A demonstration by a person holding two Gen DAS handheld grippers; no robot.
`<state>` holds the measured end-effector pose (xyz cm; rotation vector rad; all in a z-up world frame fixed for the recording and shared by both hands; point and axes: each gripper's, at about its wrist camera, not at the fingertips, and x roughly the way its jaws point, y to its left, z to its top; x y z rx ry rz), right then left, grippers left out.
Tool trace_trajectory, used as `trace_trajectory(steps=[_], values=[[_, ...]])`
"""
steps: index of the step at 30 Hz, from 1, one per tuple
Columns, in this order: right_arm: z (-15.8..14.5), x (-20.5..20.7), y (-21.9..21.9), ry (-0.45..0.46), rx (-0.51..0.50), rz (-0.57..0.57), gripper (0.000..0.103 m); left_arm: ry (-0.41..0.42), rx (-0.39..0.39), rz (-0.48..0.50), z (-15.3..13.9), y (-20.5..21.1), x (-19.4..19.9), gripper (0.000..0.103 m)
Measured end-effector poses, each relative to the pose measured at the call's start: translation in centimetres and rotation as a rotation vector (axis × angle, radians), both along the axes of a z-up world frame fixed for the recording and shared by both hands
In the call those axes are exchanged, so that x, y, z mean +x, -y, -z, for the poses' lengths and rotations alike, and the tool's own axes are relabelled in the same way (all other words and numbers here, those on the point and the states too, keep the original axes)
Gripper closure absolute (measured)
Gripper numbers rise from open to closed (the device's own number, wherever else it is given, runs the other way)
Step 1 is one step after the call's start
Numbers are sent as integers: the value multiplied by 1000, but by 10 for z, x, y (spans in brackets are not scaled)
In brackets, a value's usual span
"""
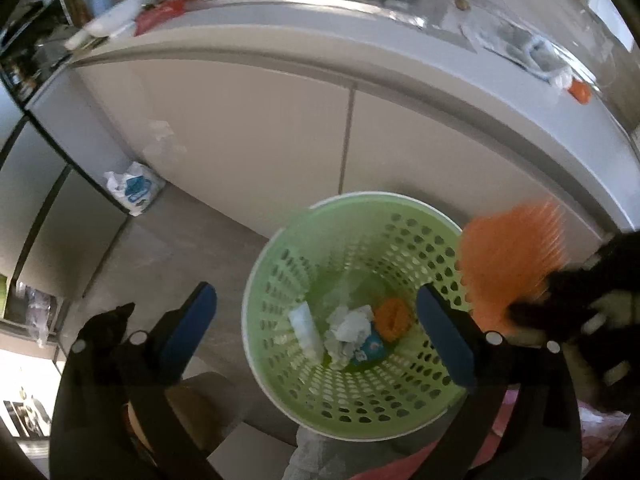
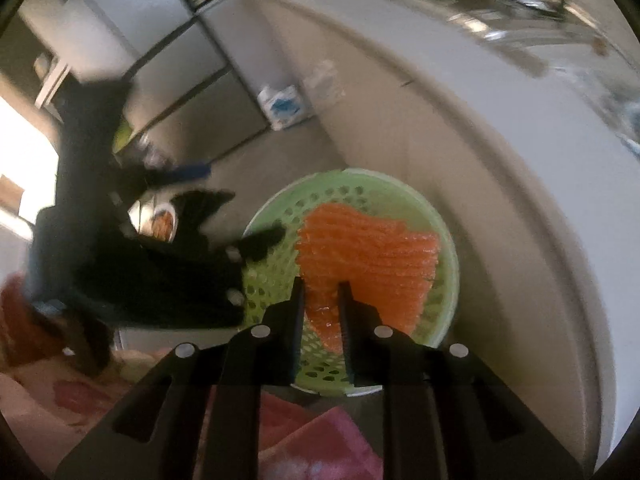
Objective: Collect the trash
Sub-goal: 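Raise both open tools from the basket toward the counter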
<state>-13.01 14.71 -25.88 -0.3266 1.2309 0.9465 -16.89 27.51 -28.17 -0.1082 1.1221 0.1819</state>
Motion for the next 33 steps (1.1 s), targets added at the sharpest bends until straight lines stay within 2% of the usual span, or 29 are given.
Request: trace_trajectory(steps=[4, 8, 10, 11, 12, 15, 20, 24, 30, 33], values=[[38, -6, -23, -18, -39, -98, 84, 0, 18, -50, -5, -13, -3, 8], [67, -8, -37, -24, -79, -147, 83, -16, 3, -96, -2, -24, -7, 8], [75, -8, -40, -27, -93, -161, 53, -22, -1, -110, -1, -27, -8, 8], [78, -8, -41, -9, -103, -155, 31, -24, -2, -114, -1, -27, -9, 8], [78, -8, -41, 10, -102, -149, 20, -27, -1, -116, 0, -27, -9, 8], [73, -9, -38, 23, -89, -137, 9, -24, 2, -119, -2, -27, -10, 8], [56, -7, -32, 44, -87, -93, 5, -13, 5, -107, -5, -21, -7, 8], [32, -5, -15, 63, -47, -49, 4, 3, 9, -86, -13, -16, -4, 8], [-7, -4, 10, 151, -1, 25, 2, 43, 5, -51, -34, -4, 5, 8], [-24, 3, 26, 184, 14, 68, 2, 69, 16, -1, -52, 10, 16, 8]])
